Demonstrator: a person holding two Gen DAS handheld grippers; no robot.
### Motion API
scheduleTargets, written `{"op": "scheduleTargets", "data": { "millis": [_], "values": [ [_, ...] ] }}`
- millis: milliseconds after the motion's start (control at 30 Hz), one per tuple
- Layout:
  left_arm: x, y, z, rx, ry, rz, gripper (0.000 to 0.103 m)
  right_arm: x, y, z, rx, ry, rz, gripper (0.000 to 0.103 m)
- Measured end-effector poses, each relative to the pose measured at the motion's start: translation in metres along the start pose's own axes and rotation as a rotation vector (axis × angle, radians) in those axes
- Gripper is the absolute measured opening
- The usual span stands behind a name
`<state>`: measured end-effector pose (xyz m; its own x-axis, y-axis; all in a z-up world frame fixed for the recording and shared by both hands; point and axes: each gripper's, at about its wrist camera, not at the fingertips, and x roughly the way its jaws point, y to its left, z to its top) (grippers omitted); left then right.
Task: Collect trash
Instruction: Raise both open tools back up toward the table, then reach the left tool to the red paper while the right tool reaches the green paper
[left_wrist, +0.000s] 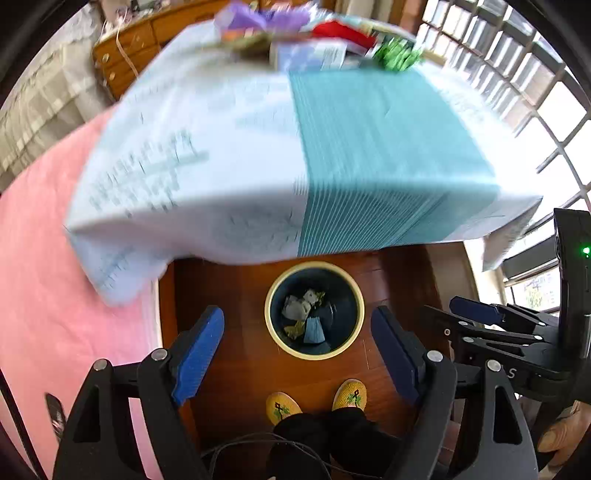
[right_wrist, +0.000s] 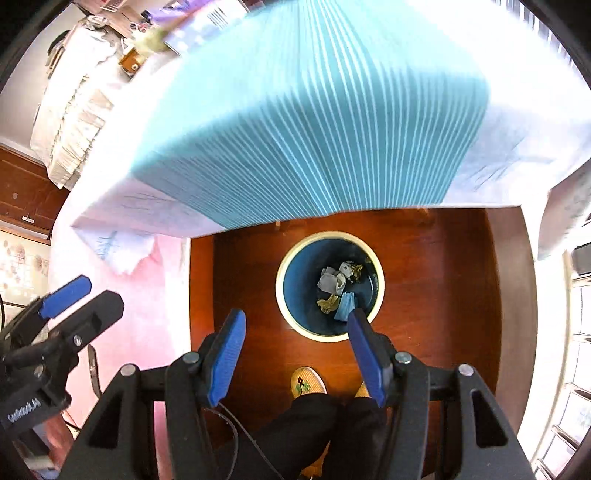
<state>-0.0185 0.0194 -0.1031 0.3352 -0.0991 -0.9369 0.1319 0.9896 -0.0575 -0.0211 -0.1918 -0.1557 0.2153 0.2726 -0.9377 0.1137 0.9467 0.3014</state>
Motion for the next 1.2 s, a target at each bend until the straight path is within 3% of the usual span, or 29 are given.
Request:
{"op": "scheduleTargets", "data": {
  "millis": [333,600,900,1067,1200],
  "values": [
    [-0.089,0.007,0.037,0.107,-0.108,-0.033,0.080,-0.096,0.037,0.010,-0.042,-0.120,-0.070,0.058],
    [-0.126,0.023,0.067,0.132,-0.186,-0.049,0.080,-0.148,0.063,0.032,-0.040,-0.231,-0.122,0.058],
    [-0.139,0.025,0.105,0.127,-0.238,-0.067,0.080,-0.171,0.085,0.051,-0.051,-0.311,-0.156,0.058],
    [-0.132,0.019,0.124,0.128,-0.249,-0.061,0.078,-0.175,0.076,0.071,-0.020,-0.326,-0.114,0.058],
    [-0.119,0.011,0.147,0.117,-0.247,-0.032,0.078,-0.168,0.055,0.106,0.036,-0.297,-0.033,0.058]
  ]
}}
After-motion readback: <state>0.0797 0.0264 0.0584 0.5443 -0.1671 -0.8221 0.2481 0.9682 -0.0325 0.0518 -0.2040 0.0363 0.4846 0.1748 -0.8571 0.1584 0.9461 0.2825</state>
